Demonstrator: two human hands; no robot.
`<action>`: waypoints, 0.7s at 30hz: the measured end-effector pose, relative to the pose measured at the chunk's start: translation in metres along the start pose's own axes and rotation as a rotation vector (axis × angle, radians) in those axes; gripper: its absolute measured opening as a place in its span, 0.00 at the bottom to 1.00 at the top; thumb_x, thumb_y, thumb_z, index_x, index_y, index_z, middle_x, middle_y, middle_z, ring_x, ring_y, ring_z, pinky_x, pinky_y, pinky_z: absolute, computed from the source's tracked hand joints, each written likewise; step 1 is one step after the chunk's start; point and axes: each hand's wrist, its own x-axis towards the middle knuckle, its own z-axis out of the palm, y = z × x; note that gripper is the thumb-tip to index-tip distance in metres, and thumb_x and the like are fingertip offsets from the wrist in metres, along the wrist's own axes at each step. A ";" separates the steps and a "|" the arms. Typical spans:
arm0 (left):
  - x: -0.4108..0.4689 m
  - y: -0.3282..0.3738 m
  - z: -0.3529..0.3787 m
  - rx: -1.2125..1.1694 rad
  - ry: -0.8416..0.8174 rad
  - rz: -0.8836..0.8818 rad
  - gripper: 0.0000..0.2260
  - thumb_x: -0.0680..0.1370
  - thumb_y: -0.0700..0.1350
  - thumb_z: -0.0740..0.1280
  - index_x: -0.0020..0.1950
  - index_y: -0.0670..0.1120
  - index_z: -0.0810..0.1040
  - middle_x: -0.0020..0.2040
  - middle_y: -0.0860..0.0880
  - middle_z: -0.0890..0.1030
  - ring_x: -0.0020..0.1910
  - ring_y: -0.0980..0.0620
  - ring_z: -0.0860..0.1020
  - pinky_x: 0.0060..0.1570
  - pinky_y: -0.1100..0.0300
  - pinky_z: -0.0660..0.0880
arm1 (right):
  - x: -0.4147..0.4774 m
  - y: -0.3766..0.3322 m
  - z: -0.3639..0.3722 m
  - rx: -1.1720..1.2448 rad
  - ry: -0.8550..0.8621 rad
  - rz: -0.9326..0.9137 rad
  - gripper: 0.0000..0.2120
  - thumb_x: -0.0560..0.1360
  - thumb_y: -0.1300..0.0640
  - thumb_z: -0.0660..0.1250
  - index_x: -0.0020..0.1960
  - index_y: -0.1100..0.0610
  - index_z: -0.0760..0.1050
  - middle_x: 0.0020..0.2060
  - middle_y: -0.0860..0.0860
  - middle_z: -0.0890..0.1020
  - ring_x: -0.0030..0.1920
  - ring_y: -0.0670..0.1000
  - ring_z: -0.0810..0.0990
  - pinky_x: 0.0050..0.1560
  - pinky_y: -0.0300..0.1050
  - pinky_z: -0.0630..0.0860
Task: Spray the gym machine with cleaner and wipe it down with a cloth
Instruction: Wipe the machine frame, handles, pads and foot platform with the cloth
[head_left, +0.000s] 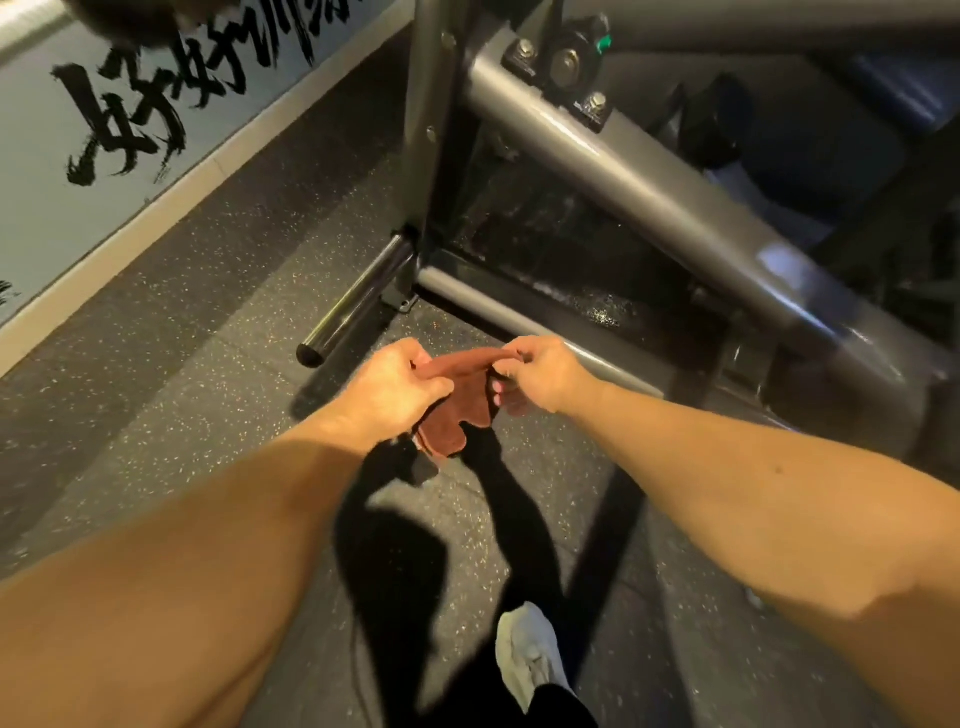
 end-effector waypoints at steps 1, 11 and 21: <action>-0.012 0.006 -0.006 -0.029 -0.008 0.013 0.08 0.78 0.47 0.73 0.47 0.48 0.75 0.39 0.50 0.80 0.38 0.54 0.79 0.36 0.60 0.71 | -0.013 -0.008 0.004 0.132 -0.011 0.061 0.08 0.85 0.62 0.61 0.52 0.56 0.78 0.41 0.59 0.84 0.39 0.60 0.85 0.44 0.60 0.85; -0.110 0.081 -0.090 0.078 -0.093 0.198 0.07 0.80 0.47 0.71 0.57 0.50 0.85 0.53 0.53 0.83 0.54 0.53 0.80 0.51 0.61 0.71 | -0.117 -0.108 0.019 0.965 -0.036 0.086 0.18 0.86 0.62 0.51 0.70 0.57 0.73 0.57 0.59 0.85 0.54 0.60 0.86 0.51 0.61 0.84; -0.142 0.175 -0.235 0.268 0.836 0.566 0.08 0.80 0.46 0.70 0.58 0.48 0.83 0.56 0.48 0.78 0.56 0.46 0.74 0.55 0.51 0.70 | -0.170 -0.310 -0.026 0.691 0.306 -0.232 0.11 0.83 0.56 0.57 0.59 0.54 0.76 0.43 0.64 0.81 0.45 0.73 0.83 0.46 0.67 0.83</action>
